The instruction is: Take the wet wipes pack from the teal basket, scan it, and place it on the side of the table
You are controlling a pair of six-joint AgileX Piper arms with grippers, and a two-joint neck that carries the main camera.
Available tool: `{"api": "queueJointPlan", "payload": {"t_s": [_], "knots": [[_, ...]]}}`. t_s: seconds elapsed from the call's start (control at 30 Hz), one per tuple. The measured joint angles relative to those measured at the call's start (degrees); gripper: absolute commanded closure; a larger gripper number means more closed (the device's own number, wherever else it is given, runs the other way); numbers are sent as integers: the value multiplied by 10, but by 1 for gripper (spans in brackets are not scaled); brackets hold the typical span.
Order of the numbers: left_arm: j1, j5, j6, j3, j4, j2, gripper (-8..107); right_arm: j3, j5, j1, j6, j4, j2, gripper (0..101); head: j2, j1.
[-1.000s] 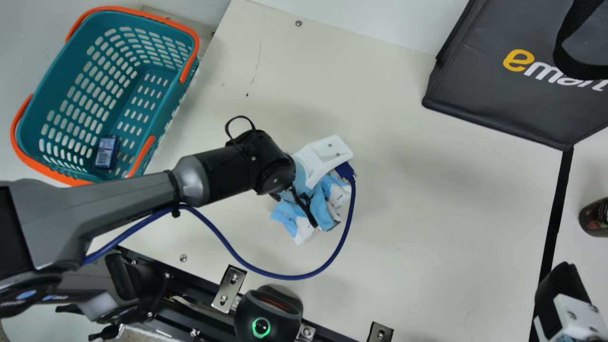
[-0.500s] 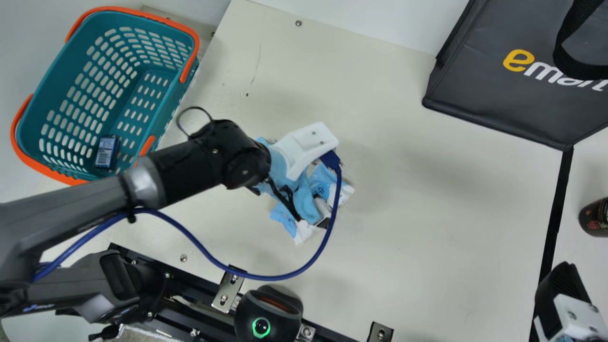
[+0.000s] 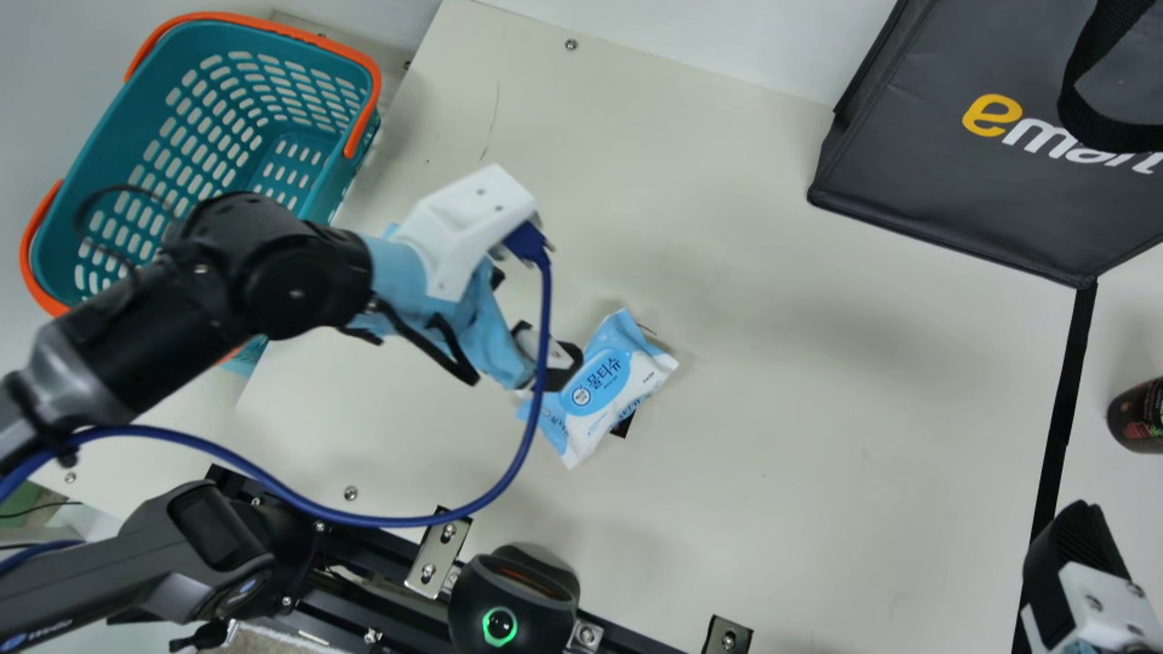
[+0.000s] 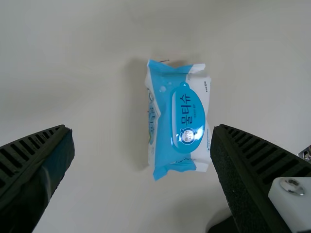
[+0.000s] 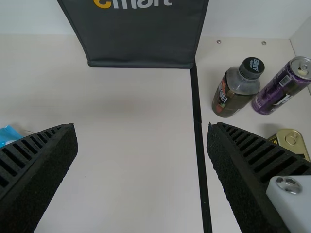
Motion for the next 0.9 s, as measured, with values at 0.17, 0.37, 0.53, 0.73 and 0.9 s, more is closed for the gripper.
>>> {"api": "queueJointPlan", "payload": {"t_s": [0.17, 0.37, 0.53, 0.73, 0.9], "knots": [[46, 30, 6, -9, -3, -49, 9, 0, 0, 0, 0, 0, 0, 6, -1, 0], [80, 50, 8, -16, -2, -82, 9, 0, 0, 0, 0, 0, 0, 6, 0, 0], [80, 51, 8, -16, -2, -82, 9, 0, 0, 0, 0, 0, 0, 6, -9, 0], [80, 51, 8, -16, -2, -82, 9, 0, 0, 0, 0, 0, 0, 6, -80, 0], [80, 51, 8, -16, -2, -82, 9, 0, 0, 0, 0, 0, 0, 6, -149, 0]]}}
